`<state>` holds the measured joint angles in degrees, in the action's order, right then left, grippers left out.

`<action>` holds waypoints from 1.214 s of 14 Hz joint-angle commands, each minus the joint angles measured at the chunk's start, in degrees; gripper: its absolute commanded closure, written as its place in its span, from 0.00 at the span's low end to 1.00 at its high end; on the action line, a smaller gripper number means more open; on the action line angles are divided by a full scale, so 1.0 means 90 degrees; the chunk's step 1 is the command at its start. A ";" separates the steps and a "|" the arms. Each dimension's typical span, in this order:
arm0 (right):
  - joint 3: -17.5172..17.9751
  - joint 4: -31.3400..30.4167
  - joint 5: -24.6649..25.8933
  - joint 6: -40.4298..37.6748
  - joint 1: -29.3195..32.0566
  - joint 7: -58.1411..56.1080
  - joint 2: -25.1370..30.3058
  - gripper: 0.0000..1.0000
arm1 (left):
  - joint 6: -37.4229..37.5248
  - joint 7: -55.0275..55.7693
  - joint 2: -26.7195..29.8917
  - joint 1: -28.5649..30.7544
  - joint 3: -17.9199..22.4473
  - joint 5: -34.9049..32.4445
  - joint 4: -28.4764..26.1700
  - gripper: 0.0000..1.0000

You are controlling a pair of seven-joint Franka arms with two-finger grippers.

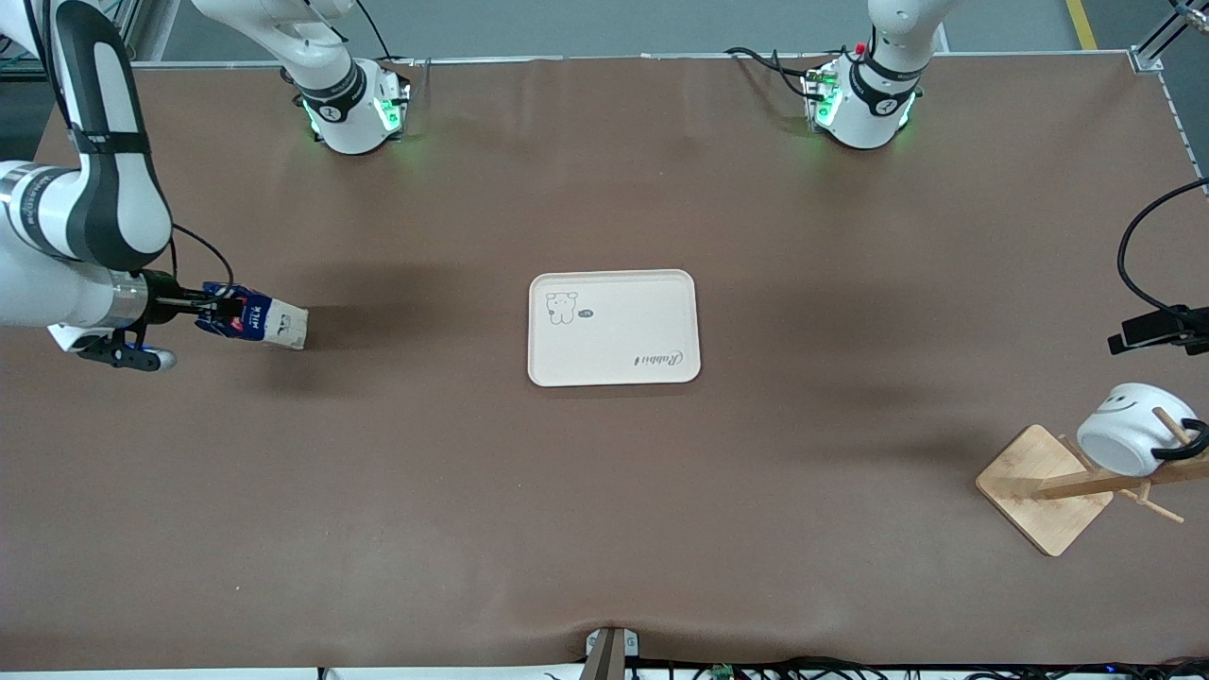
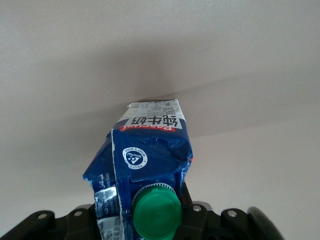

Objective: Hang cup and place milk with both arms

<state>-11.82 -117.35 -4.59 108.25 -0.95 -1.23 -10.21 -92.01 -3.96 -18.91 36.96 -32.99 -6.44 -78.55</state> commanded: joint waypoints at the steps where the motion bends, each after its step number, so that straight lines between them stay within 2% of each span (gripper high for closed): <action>1: 0.0102 -0.0613 0.0100 0.0355 0.0115 0.0049 0.0441 1.00 | 0.0282 0.0263 0.0304 0.0034 -0.0026 0.0071 -0.0032 0.00; 2: 0.0102 -0.0614 0.0100 0.0346 0.0115 0.0049 0.0441 0.91 | 0.0302 0.0303 0.0314 0.0034 -0.0026 0.0091 -0.0032 0.00; 3: 0.0102 -0.0594 0.0100 0.0345 0.0125 0.0039 0.0441 0.65 | 0.0302 0.0294 0.0324 0.0044 -0.0026 0.0071 -0.0022 0.00; 4: 0.0112 -0.0575 0.0100 0.0326 0.0115 0.0039 0.0441 0.54 | 0.0302 0.0284 0.0324 0.0044 -0.0026 0.0052 -0.0012 0.00; 5: 0.0112 -0.0555 0.0100 0.0316 0.0125 0.0039 0.0441 0.20 | 0.0302 0.0284 0.0324 0.0044 -0.0026 0.0052 -0.0012 0.00; 6: 0.0112 -0.0487 0.0100 0.0316 0.0125 0.0039 0.0432 0.00 | 0.0292 0.0207 0.0343 0.0102 -0.0026 0.0100 0.0007 0.00; 11: 0.0112 -0.0233 0.0100 -0.0094 0.0144 0.0049 0.0393 0.00 | 0.0457 0.0216 0.0626 0.0054 -0.0007 0.0042 0.0007 0.00; 13: 0.0112 -0.0184 0.0100 -0.0094 0.0144 0.0049 0.0383 0.00 | 0.0565 0.0216 0.0782 -0.0228 0.0255 0.0032 0.0007 0.00; 16: 0.0112 -0.0184 0.0100 -0.0113 0.0144 0.0049 0.0383 0.00 | 0.0585 0.0293 0.0958 -0.1679 0.1892 0.0100 -0.0012 0.00; 17: 0.0112 -0.0184 0.0100 -0.0113 0.0144 0.0049 0.0383 0.00 | 0.0585 0.0284 0.0988 -0.2032 0.2216 0.0101 -0.0022 0.00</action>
<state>-11.76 -119.09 -4.53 108.34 -0.89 -1.23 -7.79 -87.51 -2.07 -11.64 25.02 -19.38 -6.39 -78.17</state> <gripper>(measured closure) 0.000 0.000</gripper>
